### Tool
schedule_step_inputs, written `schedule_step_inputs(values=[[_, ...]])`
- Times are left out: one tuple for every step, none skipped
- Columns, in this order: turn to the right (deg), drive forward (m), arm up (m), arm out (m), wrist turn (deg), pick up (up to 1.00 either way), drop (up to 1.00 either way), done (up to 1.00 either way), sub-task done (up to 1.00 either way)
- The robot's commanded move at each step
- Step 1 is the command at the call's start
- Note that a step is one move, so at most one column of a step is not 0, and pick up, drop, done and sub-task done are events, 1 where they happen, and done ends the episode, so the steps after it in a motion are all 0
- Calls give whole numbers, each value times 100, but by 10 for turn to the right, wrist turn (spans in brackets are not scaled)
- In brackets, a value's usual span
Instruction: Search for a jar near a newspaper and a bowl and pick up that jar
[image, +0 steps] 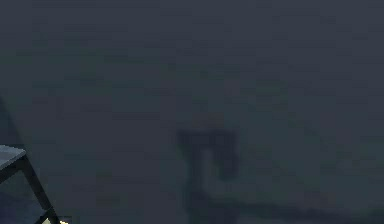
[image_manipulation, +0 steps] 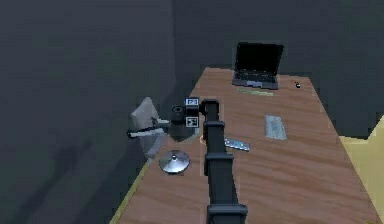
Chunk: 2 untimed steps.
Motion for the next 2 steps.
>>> schedule_step_inputs(values=[[0,0,0,0,300,0,0,0,0],[0,0,-30,0,0,0,0,0,0]])
